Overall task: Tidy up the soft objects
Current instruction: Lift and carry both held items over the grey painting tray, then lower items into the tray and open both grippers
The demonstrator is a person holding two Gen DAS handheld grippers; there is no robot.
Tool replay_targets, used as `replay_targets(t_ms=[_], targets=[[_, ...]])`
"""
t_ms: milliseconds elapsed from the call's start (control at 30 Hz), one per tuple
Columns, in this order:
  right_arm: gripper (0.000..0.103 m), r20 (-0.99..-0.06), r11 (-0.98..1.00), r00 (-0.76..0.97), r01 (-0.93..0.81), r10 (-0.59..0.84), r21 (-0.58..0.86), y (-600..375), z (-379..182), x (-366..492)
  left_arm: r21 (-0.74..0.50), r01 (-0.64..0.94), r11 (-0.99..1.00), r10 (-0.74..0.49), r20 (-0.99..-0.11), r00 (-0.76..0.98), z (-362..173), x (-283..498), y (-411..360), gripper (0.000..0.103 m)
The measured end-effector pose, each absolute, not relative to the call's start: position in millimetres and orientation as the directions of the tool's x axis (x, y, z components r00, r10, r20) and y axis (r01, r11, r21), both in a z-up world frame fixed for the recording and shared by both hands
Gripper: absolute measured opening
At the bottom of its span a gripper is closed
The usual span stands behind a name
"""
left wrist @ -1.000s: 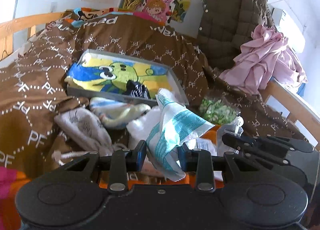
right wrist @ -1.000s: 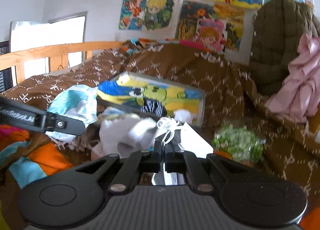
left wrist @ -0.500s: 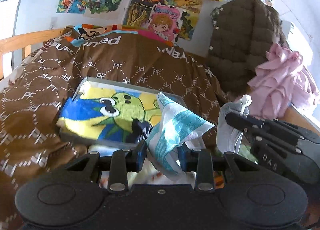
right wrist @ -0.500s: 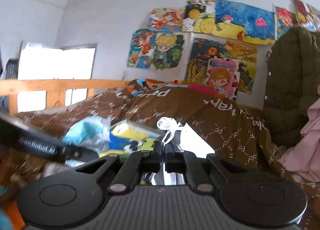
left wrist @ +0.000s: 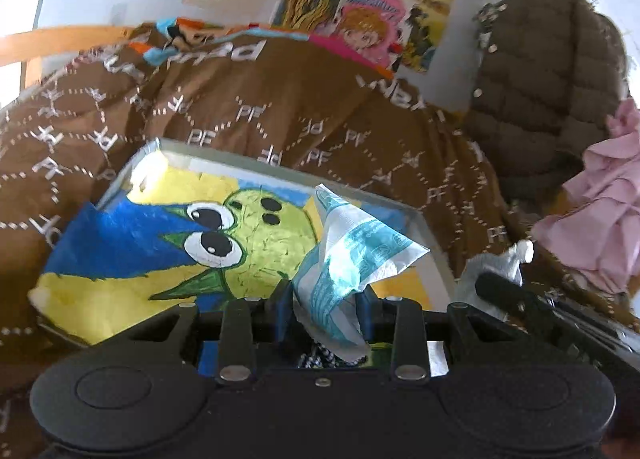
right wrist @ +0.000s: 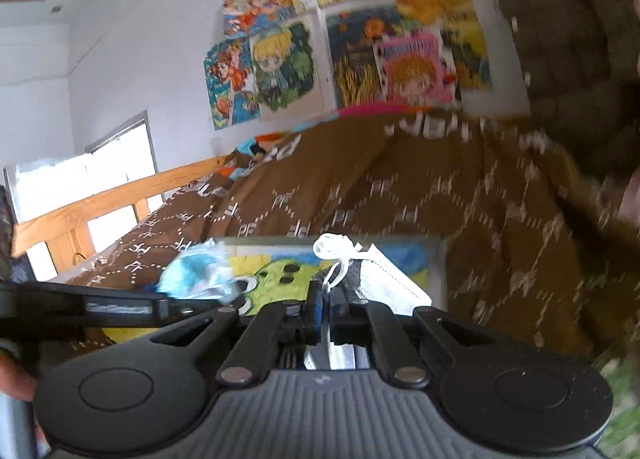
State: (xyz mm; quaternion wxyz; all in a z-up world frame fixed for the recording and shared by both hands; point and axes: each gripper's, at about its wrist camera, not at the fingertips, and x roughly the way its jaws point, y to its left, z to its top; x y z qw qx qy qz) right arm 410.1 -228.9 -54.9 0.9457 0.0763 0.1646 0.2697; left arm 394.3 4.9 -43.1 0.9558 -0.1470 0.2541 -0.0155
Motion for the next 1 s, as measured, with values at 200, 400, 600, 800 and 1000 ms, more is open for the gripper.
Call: replay_targets(t_ms=[200,400,600,800,1000], targets=[[0.004,-0.316,0.825,0.763,-0.497,0.564,0.271,-226,-64,420,-0.254,-0.087,0.963,-0.07,-0.55,0.832,-56,419,1,0.036],[0.009,-0.349,0.803,0.727,-0.496,0.592,0.33,-226,-72,429,-0.231,-0.121,0.965,-0.042,-0.594,0.803,-61,430,1,0.036],[0.024,-0.382,0.782,0.687,-0.493,0.619,0.382,-220,-84,440,-0.254,-0.129,0.958,-0.058,-0.617,0.784,-66,436,7,0.038],[0.047,-0.404,0.792,0.683,-0.482,0.608,0.375,-212,-90,443,-0.247,-0.145,0.958,-0.044,-0.628,0.777,-71,437,10,0.041],[0.06,-0.414,0.804,0.692,-0.47,0.592,0.365,-213,-90,443,-0.245,-0.149,0.958,-0.04,-0.63,0.775,-71,436,10,0.051]])
